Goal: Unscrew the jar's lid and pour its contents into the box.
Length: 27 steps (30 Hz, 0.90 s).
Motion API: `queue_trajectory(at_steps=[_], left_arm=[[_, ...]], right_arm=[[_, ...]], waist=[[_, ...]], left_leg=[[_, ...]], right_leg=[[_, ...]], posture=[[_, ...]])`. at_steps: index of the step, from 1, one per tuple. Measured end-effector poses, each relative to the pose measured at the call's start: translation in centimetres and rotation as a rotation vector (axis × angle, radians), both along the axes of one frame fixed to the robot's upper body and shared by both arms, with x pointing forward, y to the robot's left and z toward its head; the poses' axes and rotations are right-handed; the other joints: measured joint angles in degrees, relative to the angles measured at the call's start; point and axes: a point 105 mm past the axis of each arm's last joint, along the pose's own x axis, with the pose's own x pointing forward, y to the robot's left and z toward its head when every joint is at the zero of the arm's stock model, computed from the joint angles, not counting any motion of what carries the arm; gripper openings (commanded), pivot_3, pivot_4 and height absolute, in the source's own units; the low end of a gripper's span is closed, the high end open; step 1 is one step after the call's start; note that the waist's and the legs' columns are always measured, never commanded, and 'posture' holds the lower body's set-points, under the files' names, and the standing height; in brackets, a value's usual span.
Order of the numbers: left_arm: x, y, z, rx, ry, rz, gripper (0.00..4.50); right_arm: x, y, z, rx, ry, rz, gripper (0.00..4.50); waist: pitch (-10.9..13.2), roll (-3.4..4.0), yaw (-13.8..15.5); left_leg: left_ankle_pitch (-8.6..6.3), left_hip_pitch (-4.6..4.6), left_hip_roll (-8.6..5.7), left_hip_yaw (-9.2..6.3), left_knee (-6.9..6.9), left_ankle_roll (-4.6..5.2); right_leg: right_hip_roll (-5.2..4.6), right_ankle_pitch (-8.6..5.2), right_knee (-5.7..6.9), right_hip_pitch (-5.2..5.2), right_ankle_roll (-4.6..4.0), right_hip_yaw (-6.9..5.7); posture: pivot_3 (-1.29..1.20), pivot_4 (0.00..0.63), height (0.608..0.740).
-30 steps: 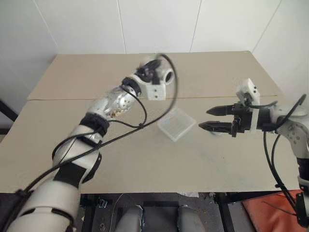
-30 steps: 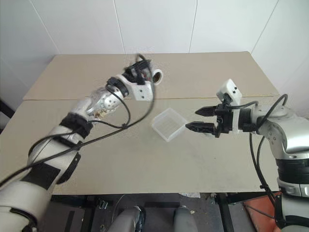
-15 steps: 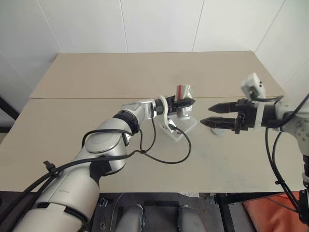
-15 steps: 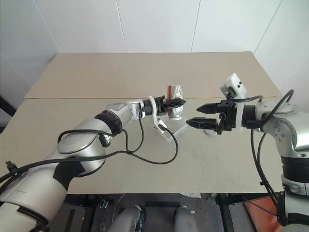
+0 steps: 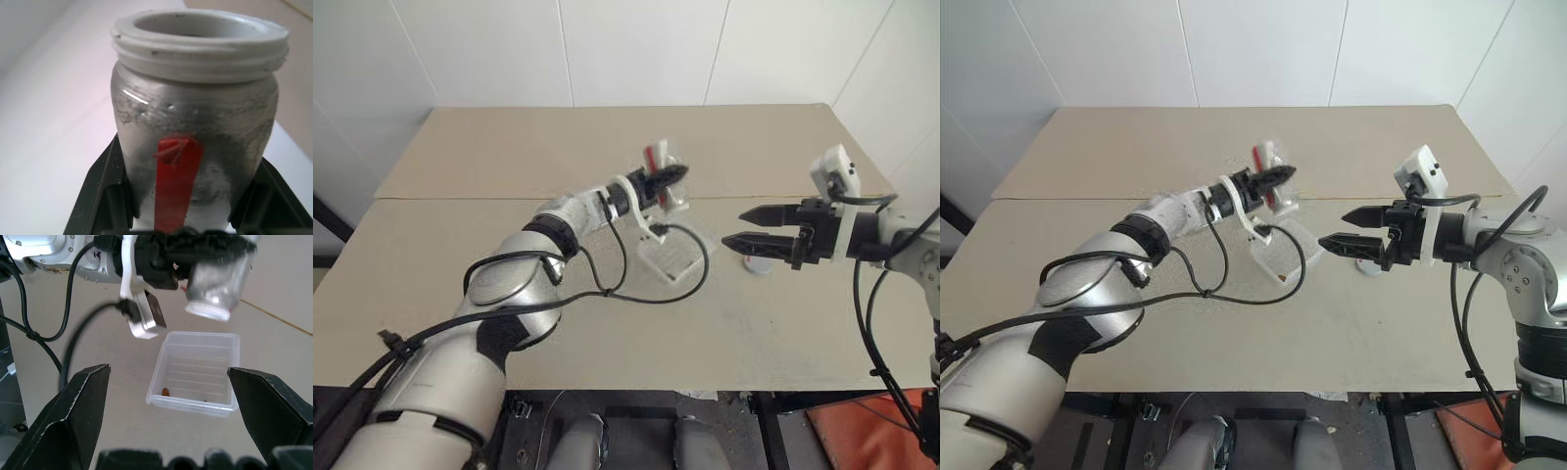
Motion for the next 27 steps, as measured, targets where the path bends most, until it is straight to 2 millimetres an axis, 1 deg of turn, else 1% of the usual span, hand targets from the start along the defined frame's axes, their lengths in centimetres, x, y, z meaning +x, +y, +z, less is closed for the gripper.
queue_trajectory(at_steps=[1, 3, 4, 5, 7, 9, 10, 13, 16, 18, 22, 27], left_arm=[[0.3, 1.3, 0.3, -0.126, 0.083, 0.026, 1.96], [0.6, 3.2, 0.5, -0.306, 0.212, 0.048, 1.96], [0.7, 4.1, 0.6, -0.458, 0.305, 0.043, 1.96], [0.6, 4.3, 0.6, -0.541, 0.366, 0.029, 1.96], [0.7, 5.1, 0.7, -0.812, 0.544, -0.008, 1.96], [1.1, 6.3, 0.1, -1.046, 0.719, -0.015, 1.96], [1.3, 7.0, -0.2, -1.128, 0.779, -0.008, 1.96], [1.3, 10.3, -1.4, -1.415, 0.914, 0.009, 1.96], [0.7, 11.6, -3.1, -1.584, 1.018, 0.021, 1.96], [0.1, 11.9, -4.3, -1.631, 1.071, 0.038, 1.96], [-1.0, 12.0, -6.1, -1.672, 1.147, 0.076, 1.96], [-2.8, 12.0, -8.4, -1.656, 1.200, 0.137, 1.96]], right_arm=[[0.0, 0.1, 0.0, 0.000, 0.000, 0.003, 4.45], [0.2, 0.3, -0.1, 0.002, -0.002, 0.010, 4.45], [0.3, 0.5, -0.1, 0.001, -0.008, 0.018, 4.45], [0.4, 0.6, 0.0, 0.001, -0.014, 0.020, 4.45], [0.7, 0.9, 0.2, -0.004, -0.027, 0.030, 4.45], [0.9, 1.4, 0.3, -0.001, -0.036, 0.047, 4.45], [1.0, 1.5, 0.2, 0.002, -0.036, 0.052, 4.45], [1.1, 1.8, -0.2, 0.006, -0.023, 0.064, 4.45], [1.4, 1.9, -0.4, 0.007, -0.026, 0.068, 4.45], [1.6, 2.1, -0.3, 0.017, -0.034, 0.072, 4.45], [1.7, 2.5, -0.1, 0.027, -0.045, 0.079, 4.45], [1.6, 2.5, -0.2, 0.027, -0.043, 0.080, 4.45]], waist=[[0.0, 0.00, -0.1], [0.0, 0.01, -0.2], [0.0, 0.02, -0.3], [0.0, 0.02, -0.2], [0.0, 0.03, -0.1], [0.0, 0.03, -0.2], [0.0, 0.03, -0.3], [0.0, 0.04, -1.2], [0.0, 0.05, -1.6], [0.0, 0.05, -1.5], [0.0, 0.06, -1.2], [0.0, 0.06, -1.1]], left_leg=[[0.00, 0.00, 0.00, -0.02, 0.00, 0.00], [0.01, 0.00, -0.01, -0.02, 0.02, -0.01], [0.01, 0.00, 0.00, -0.08, 0.04, -0.01], [0.01, -0.02, -0.02, -0.10, 0.08, -0.01], [0.00, -0.03, -0.02, -0.14, 0.15, 0.00], [-0.05, -0.07, -0.04, -0.17, 0.29, 0.09], [-0.07, -0.07, -0.05, -0.19, 0.33, 0.12], [-0.10, -0.07, -0.02, -0.24, 0.46, 0.17], [-0.12, -0.01, 0.00, -0.26, 0.61, 0.21], [-0.12, 0.05, 0.00, -0.27, 0.62, 0.21], [-0.13, 0.06, 0.00, -0.29, 0.63, 0.21], [-0.13, 0.07, 0.02, -0.28, 0.62, 0.21]], right_leg=[[0.00, 0.00, 0.00, -0.03, 0.00, 0.02], [-0.01, 0.01, 0.02, -0.05, -0.01, 0.06], [-0.02, 0.01, 0.02, -0.06, -0.01, 0.06], [-0.03, 0.01, 0.01, -0.06, -0.01, 0.06], [-0.06, 0.01, 0.00, -0.04, -0.01, 0.06], [-0.06, 0.01, 0.05, -0.02, -0.01, 0.06], [-0.06, 0.01, 0.08, -0.02, -0.01, 0.06], [-0.04, 0.01, 0.28, -0.01, -0.01, 0.06], [-0.03, 0.01, 0.32, 0.09, -0.01, 0.09], [-0.03, 0.01, 0.31, 0.16, -0.01, 0.10], [-0.03, 0.01, 0.29, 0.20, -0.01, 0.10], [-0.03, 0.01, 0.19, 0.21, -0.01, 0.12]], posture=[[0.00, 0.150, 0.740], [0.00, 0.150, 0.740], [0.00, 0.150, 0.740], [0.00, 0.150, 0.740], [0.00, 0.150, 0.740], [0.00, 0.150, 0.740], [0.00, 0.150, 0.740], [0.00, 0.150, 0.740], [0.00, 0.150, 0.740], [0.00, 0.150, 0.740], [0.00, 0.150, 0.740], [0.00, 0.150, 0.740]])
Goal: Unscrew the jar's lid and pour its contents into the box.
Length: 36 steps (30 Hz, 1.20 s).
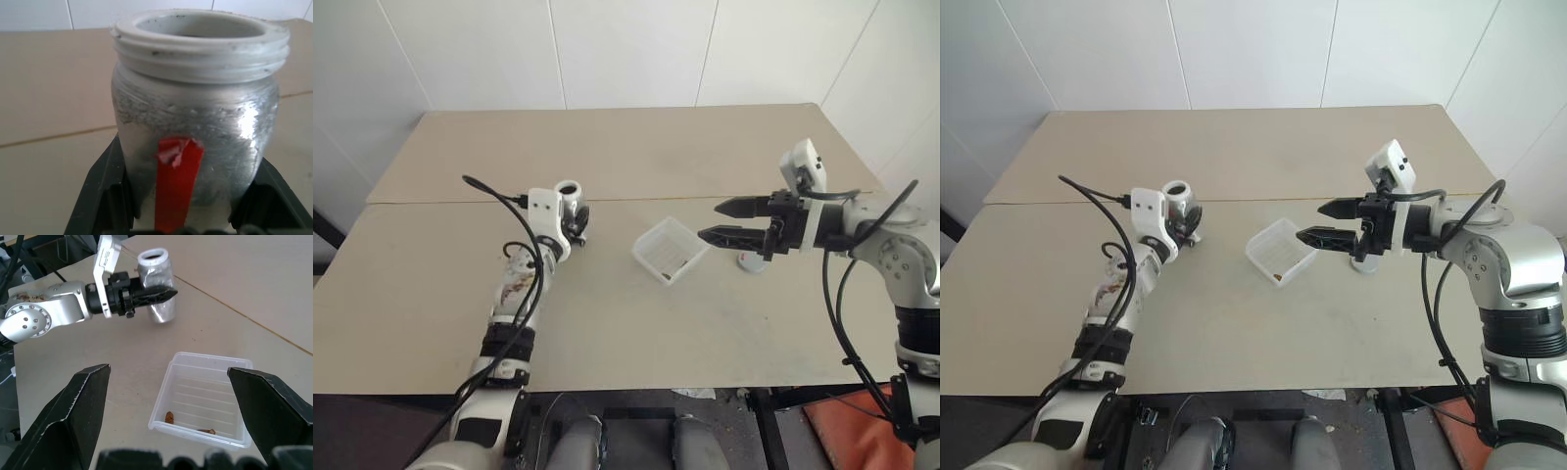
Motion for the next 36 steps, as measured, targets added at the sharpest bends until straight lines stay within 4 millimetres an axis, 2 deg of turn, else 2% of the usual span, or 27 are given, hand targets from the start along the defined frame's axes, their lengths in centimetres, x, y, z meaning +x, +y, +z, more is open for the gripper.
queue_trajectory(at_steps=[3, 5, 11, 15, 18, 20, 23, 26, 28, 30, 32, 34, 36], left_arm=[[-0.6, -0.1, -0.8, 0.008, 0.024, -0.003, 1.96], [-0.9, -0.2, -0.9, 0.025, 0.021, -0.007, 2.70], [-1.8, -0.2, -3.1, 0.054, 0.079, -0.012, 4.48], [-2.5, 0.3, -2.7, 0.069, 0.065, -0.015, 4.48], [-3.7, 1.7, -2.5, 0.120, 0.064, -0.025, 4.48], [-5.2, 2.8, -2.6, 0.188, 0.082, -0.078, 4.48], [-8.7, 4.7, -2.4, 0.299, 0.135, -0.244, 4.48], [-11.9, 7.5, -0.5, 0.346, 0.155, -0.383, 4.48], [-13.2, 9.8, 2.4, 0.345, 0.118, -0.424, 4.48], [-14.5, 10.9, 5.6, 0.338, 0.047, -0.478, 4.48], [-15.5, 11.8, 8.0, 0.355, 0.003, -0.512, 4.48], [-16.5, 12.7, 8.9, 0.380, 0.016, -0.540, 4.48], [-17.5, 13.1, 8.7, 0.392, 0.053, -0.575, 4.48]], right_arm=[[0.0, 0.0, -0.2, 0.000, 0.006, -0.001, 4.45], [0.0, 0.0, -0.2, 0.000, 0.006, -0.001, 4.50], [-0.1, 0.0, -0.2, -0.002, 0.004, 0.001, 4.50], [-0.2, 0.1, -0.2, -0.006, -0.001, 0.006, 4.50], [-0.2, 0.2, -0.4, -0.018, 0.001, 0.005, 4.50], [-0.3, 0.4, -0.7, -0.031, 0.004, 0.010, 4.50], [-0.3, 0.7, -1.5, -0.071, 0.008, 0.012, 4.50], [-0.5, 0.5, -2.2, -0.102, -0.009, 0.017, 4.50], [-0.5, 0.3, -2.2, -0.123, -0.028, 0.015, 4.50], [-0.5, 0.4, -1.9, -0.120, -0.058, 0.032, 4.50], [-0.7, 0.3, -1.8, -0.121, -0.085, 0.048, 4.50], [-0.8, 0.0, -2.2, -0.122, -0.088, 0.049, 4.50], [-0.9, -0.1, -2.4, -0.121, -0.084, 0.048, 4.50]], waist=[[0.0, 0.01, 0.1], [0.0, 0.02, 0.0], [0.0, 0.02, 0.1], [0.0, 0.02, 0.0], [0.0, 0.04, -0.1], [0.0, 0.04, -0.3], [-0.1, 0.07, -0.5], [-0.1, 0.08, -0.2], [0.0, 0.14, -0.1], [0.0, 0.15, 0.1], [0.0, 0.15, 0.1], [0.0, 0.14, -0.1], [0.0, 0.15, -0.2]], left_leg=[[0.00, 0.06, 0.01, 0.00, 0.00, 0.00], [-0.01, 0.09, 0.00, 0.03, -0.01, 0.01], [-0.02, 0.13, 0.01, 0.05, -0.02, 0.01], [-0.03, 0.13, 0.03, 0.06, -0.04, 0.02], [-0.03, 0.19, 0.05, 0.11, -0.10, 0.02], [-0.04, 0.26, 0.08, 0.16, -0.16, 0.02], [-0.06, 0.38, 0.15, 0.22, -0.36, -0.01], [-0.10, 0.49, 0.23, 0.25, -0.52, -0.05], [-0.10, 0.59, 0.21, 0.26, -0.54, -0.06], [-0.11, 0.66, 0.27, 0.24, -0.56, -0.06], [-0.12, 0.64, 0.30, 0.25, -0.59, -0.04], [-0.12, 0.60, 0.33, 0.30, -0.67, -0.04], [-0.12, 0.61, 0.37, 0.37, -0.76, -0.05]], right_leg=[[0.00, 0.00, -0.21, 0.04, 0.00, 0.00], [0.00, 0.00, -0.22, 0.06, 0.00, 0.03], [0.00, 0.00, -0.21, 0.07, 0.00, 0.07], [0.00, 0.00, -0.23, 0.05, 0.00, 0.11], [0.03, 0.00, -0.21, 0.04, 0.00, 0.19], [0.06, 0.00, -0.21, 0.04, -0.01, 0.27], [0.09, -0.01, -0.25, 0.04, -0.02, 0.36], [0.11, -0.01, -0.32, 0.05, -0.03, 0.38], [0.09, -0.01, -0.36, 0.12, -0.03, 0.38], [0.10, 0.01, -0.54, 0.26, -0.06, 0.27], [0.11, 0.04, -0.69, 0.28, -0.07, 0.24], [0.12, 0.05, -0.71, 0.25, -0.08, 0.26], [0.13, 0.06, -0.69, 0.18, -0.09, 0.32]], posture=[[0.00, 0.150, 0.740], [0.00, 0.150, 0.740], [0.00, 0.150, 0.740], [0.00, 0.150, 0.740], [0.00, 0.150, 0.740], [0.00, 0.150, 0.740], [0.00, 0.150, 0.740], [0.00, 0.150, 0.740], [0.00, 0.150, 0.740], [0.00, 0.150, 0.740], [0.00, 0.150, 0.740], [0.00, 0.150, 0.740], [0.00, 0.150, 0.740]])
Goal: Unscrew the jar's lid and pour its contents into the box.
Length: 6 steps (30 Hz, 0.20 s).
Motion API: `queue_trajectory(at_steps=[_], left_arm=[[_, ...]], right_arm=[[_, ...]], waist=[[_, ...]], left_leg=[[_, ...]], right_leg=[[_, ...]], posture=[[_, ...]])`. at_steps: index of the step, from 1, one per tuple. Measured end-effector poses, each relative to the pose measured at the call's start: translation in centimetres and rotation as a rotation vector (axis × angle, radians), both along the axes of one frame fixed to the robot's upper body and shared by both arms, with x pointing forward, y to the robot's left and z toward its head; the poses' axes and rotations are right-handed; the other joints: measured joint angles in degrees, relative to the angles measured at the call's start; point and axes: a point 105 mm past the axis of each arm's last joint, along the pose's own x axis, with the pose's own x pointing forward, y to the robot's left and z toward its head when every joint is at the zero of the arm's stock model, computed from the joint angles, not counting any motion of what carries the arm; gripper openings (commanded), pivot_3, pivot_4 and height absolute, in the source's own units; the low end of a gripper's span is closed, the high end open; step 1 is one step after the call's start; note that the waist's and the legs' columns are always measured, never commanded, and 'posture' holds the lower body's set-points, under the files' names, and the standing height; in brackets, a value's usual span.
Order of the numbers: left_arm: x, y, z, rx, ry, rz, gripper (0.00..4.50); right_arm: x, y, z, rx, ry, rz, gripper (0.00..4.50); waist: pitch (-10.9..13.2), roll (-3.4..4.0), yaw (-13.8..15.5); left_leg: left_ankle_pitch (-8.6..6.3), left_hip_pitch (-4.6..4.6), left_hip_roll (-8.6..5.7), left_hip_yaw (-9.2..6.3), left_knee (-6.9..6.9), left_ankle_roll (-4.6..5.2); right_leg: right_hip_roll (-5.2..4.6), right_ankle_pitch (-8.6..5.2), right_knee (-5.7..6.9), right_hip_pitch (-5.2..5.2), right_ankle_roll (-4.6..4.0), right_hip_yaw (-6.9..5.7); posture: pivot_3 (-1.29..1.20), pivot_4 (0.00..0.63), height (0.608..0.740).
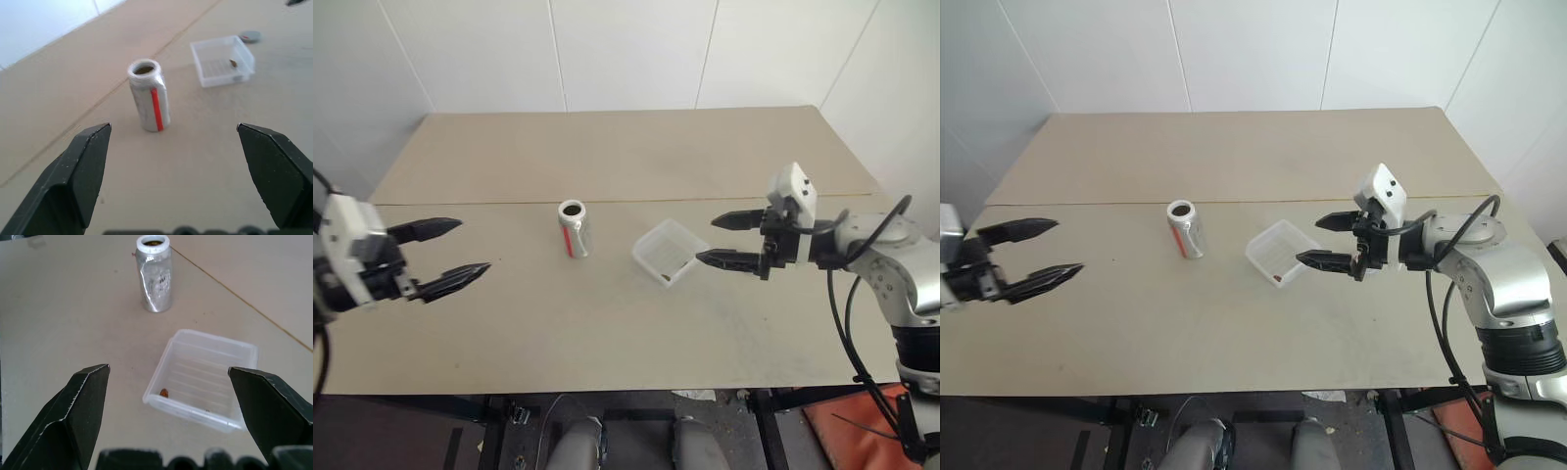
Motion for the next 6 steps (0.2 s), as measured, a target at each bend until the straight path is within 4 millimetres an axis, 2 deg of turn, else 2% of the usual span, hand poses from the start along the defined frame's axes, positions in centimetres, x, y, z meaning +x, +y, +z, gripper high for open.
queue_trajectory(at_steps=[6], left_arm=[[-1.8, 0.7, -0.1, 0.022, 0.032, 0.014, 4.48]], right_arm=[[-0.2, -0.4, 0.2, 0.003, -0.018, 0.004, 4.50]], waist=[[0.0, 0.00, -0.2]], left_leg=[[-0.03, 0.15, 0.36, 0.17, -0.07, -0.06]], right_leg=[[0.26, 0.08, -0.07, 0.07, -0.13, 0.01]], posture=[[0.00, 0.150, 0.740]])
